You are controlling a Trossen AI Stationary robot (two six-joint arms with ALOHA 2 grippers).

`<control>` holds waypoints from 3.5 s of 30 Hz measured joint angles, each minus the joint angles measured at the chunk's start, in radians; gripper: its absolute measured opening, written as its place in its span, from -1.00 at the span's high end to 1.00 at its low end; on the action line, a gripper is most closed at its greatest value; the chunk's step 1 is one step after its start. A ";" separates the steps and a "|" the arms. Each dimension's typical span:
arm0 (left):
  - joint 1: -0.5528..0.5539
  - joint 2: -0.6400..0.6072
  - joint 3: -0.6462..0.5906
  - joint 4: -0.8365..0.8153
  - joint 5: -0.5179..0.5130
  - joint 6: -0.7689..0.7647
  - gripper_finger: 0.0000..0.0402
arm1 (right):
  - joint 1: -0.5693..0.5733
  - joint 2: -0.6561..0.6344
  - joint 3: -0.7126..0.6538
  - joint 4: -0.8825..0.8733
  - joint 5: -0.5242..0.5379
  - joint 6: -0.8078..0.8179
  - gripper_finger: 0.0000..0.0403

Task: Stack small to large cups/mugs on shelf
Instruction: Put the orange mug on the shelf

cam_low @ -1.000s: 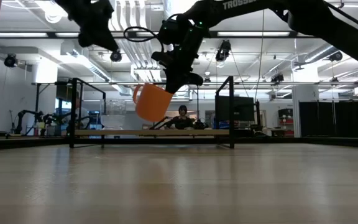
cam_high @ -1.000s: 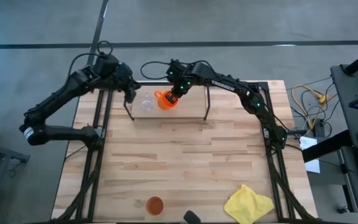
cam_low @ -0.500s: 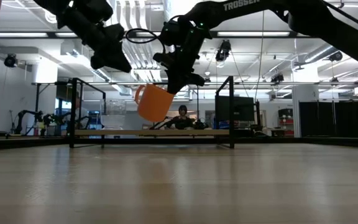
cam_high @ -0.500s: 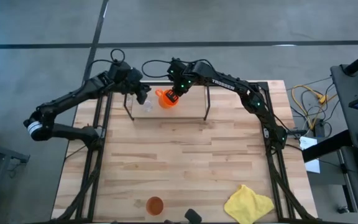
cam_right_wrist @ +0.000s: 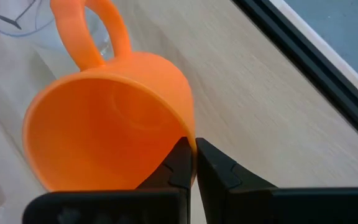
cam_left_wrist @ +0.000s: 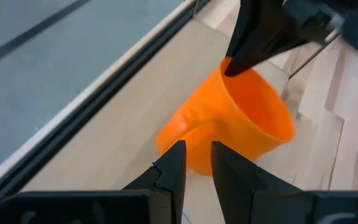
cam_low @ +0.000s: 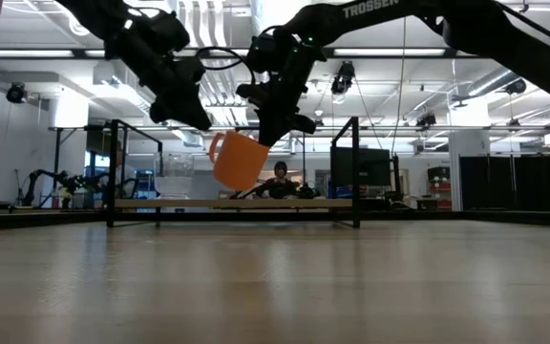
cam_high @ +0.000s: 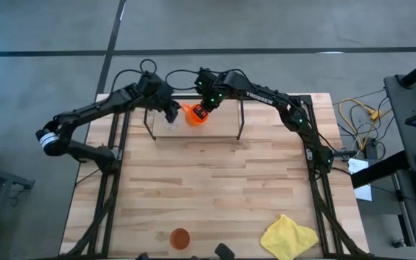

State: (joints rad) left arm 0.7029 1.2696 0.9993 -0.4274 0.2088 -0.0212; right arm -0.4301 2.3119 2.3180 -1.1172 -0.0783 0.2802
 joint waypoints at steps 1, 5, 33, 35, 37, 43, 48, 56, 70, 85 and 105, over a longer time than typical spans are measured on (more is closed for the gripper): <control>-0.003 0.009 0.000 0.001 0.000 0.000 0.70 | 0.000 0.000 0.000 0.000 0.000 0.000 0.96; -0.007 0.038 0.000 0.001 0.000 0.000 0.70 | 0.001 0.000 -0.003 -0.001 -0.012 0.000 0.96; -0.014 0.063 -0.016 0.062 0.000 0.079 0.70 | 0.011 0.000 -0.024 -0.042 -0.052 0.006 0.96; -0.014 0.066 -0.028 0.061 0.000 0.078 0.70 | 0.011 0.000 -0.024 -0.036 -0.052 0.006 0.95; -0.017 0.069 -0.041 0.064 -0.002 0.076 0.70 | 0.011 0.000 -0.024 -0.023 -0.051 0.006 0.94; -0.018 0.071 -0.062 0.067 -0.005 0.053 0.70 | 0.011 0.000 -0.026 -0.006 -0.049 0.006 0.94; -0.018 0.071 -0.064 0.111 -0.010 0.053 0.70 | 0.010 -0.001 -0.041 0.000 -0.048 0.006 0.94; -0.018 0.071 -0.064 0.132 -0.056 0.053 0.70 | 0.012 -0.002 -0.049 0.028 0.000 0.007 0.94; -0.018 0.085 -0.067 0.134 -0.098 0.054 0.70 | 0.012 -0.002 -0.050 0.051 0.004 0.007 0.94; -0.019 0.125 -0.065 0.145 -0.141 0.054 0.70 | 0.014 -0.002 -0.050 0.064 -0.006 0.007 0.93; -0.016 0.124 -0.064 0.193 -0.219 0.061 0.70 | 0.013 -0.002 -0.050 0.081 0.031 -0.001 0.93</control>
State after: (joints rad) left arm 0.6872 1.3941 0.9355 -0.2341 -0.0097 0.0403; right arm -0.4171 2.3104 2.2684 -1.0363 -0.0473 0.2796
